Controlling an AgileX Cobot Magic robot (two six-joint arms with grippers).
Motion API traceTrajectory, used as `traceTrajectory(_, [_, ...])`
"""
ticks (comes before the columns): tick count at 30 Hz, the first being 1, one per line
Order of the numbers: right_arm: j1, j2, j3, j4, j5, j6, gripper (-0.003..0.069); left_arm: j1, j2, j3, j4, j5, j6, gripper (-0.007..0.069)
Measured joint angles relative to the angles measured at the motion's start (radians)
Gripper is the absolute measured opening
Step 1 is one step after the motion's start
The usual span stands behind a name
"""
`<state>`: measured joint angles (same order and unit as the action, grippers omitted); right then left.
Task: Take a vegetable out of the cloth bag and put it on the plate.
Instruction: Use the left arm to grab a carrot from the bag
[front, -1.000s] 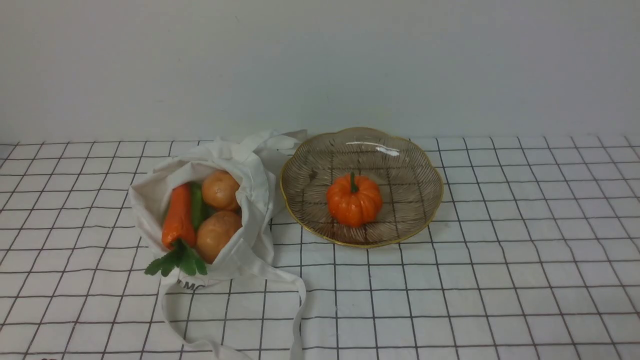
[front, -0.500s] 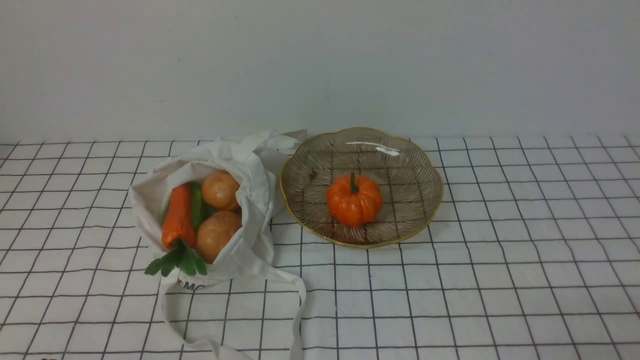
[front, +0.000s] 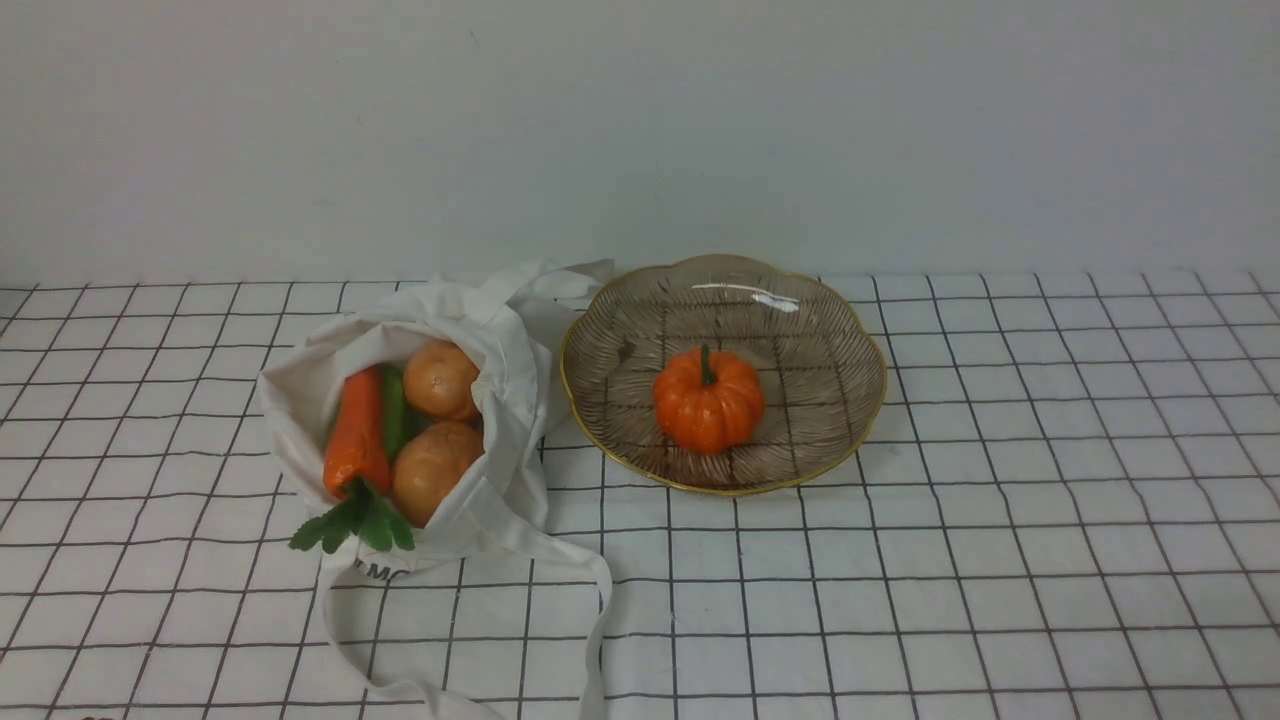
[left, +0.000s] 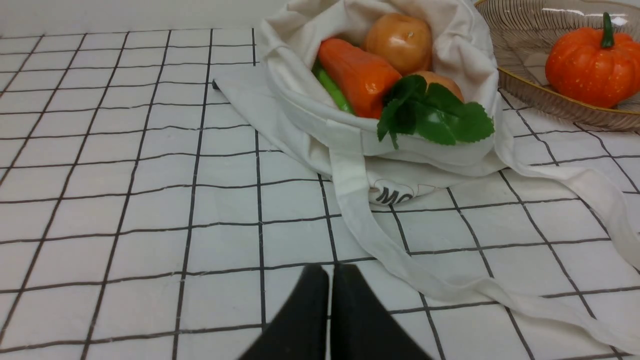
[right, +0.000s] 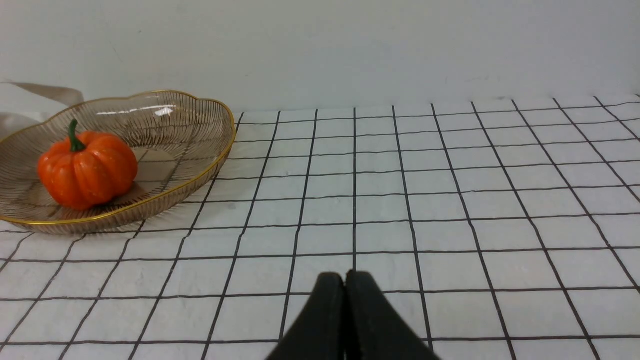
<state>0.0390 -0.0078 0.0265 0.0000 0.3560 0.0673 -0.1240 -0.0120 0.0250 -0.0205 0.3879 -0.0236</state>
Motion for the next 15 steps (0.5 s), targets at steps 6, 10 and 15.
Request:
traceTrajectory(6, [0.000,0.000,0.000,0.000,0.000,0.000,-0.0015,0.000,0.000,0.000,-0.005,0.000,-0.001,-0.0008])
traceTrajectory(10, [0.000,0.000,0.000,0.000,0.000,0.000,-0.0015,0.000,0.000,0.000,-0.162,0.000,-0.083,-0.0008])
traceTrajectory(15, [0.000,0.000,0.000,0.000,0.000,0.000,-0.0015,0.000,0.000,0.003,-0.536,-0.001,-0.242,-0.0008])
